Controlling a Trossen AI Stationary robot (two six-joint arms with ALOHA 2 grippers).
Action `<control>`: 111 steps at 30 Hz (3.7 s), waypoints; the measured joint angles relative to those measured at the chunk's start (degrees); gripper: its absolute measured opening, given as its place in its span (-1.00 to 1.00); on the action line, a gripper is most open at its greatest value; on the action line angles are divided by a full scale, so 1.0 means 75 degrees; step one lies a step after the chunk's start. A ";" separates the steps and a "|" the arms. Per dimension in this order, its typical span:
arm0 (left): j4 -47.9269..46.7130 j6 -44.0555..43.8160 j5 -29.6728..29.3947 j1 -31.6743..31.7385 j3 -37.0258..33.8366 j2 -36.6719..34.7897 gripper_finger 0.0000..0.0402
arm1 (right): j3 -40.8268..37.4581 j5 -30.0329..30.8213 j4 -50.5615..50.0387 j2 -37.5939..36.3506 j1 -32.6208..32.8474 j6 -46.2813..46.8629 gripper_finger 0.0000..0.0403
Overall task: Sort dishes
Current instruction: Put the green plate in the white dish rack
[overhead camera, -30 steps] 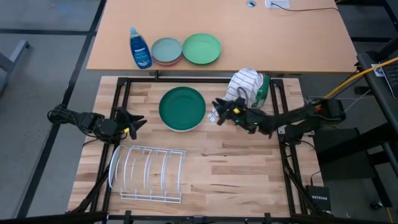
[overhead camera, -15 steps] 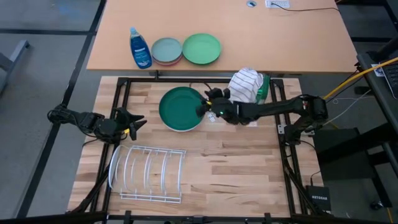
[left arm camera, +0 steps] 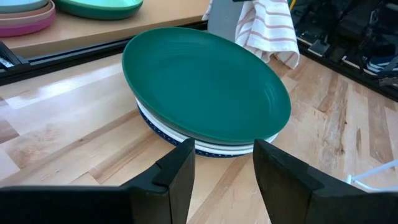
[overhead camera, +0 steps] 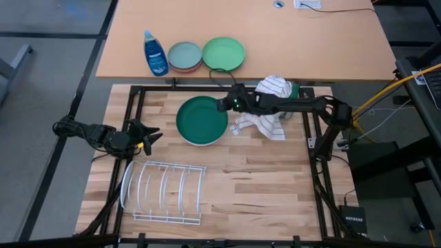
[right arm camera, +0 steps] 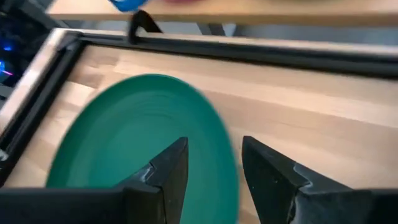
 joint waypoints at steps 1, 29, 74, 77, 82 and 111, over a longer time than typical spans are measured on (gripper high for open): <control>0.0000 0.0001 0.0000 0.0000 0.0000 0.0000 -0.24 | 0.0000 -0.0036 -0.0100 0.0004 -0.0072 0.0037 -0.23; -0.0006 0.0000 0.0000 -0.0001 0.0000 -0.0003 -0.24 | 0.0006 -0.0829 -0.0095 0.1241 0.0026 0.0109 -0.24; 0.0775 0.0772 0.0111 -0.0017 0.0000 0.0000 -0.24 | 0.1237 -0.0295 0.1344 0.1297 0.0008 -0.2303 -0.94; 0.1712 0.1870 0.0510 -0.0017 0.0000 0.0000 -0.24 | 0.1454 -0.0419 0.1334 0.1297 0.0007 -0.2471 -0.96; 0.3126 0.3662 0.1393 -0.0015 0.0003 0.0000 -0.24 | 0.1784 -0.0664 0.1326 0.1297 -0.0062 -0.2341 -0.95; 0.6770 0.6551 0.2189 -0.0017 0.0017 0.0000 -0.24 | 0.2177 -0.3242 0.0987 0.1286 -0.0444 -0.1788 -0.95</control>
